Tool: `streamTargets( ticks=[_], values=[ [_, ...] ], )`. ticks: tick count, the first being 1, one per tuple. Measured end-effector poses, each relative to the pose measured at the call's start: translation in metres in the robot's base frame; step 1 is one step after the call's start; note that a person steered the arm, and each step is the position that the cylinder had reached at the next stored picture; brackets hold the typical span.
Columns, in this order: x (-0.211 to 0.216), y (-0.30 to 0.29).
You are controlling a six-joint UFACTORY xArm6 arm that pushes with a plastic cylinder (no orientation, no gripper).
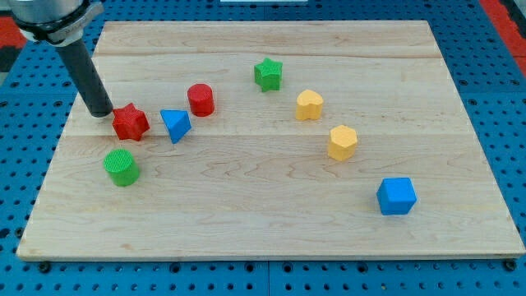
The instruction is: Move the red star to the vertical bottom side of the red circle
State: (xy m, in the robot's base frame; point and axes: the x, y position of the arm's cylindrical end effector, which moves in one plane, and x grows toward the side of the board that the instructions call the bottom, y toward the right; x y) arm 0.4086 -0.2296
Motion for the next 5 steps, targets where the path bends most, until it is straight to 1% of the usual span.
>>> streamTargets(
  ticks=[1, 2, 3, 4, 5],
  values=[
    [0.060, 0.042],
    [0.080, 0.055],
    [0.057, 0.045],
    [0.037, 0.010],
    [0.037, 0.039]
  ],
)
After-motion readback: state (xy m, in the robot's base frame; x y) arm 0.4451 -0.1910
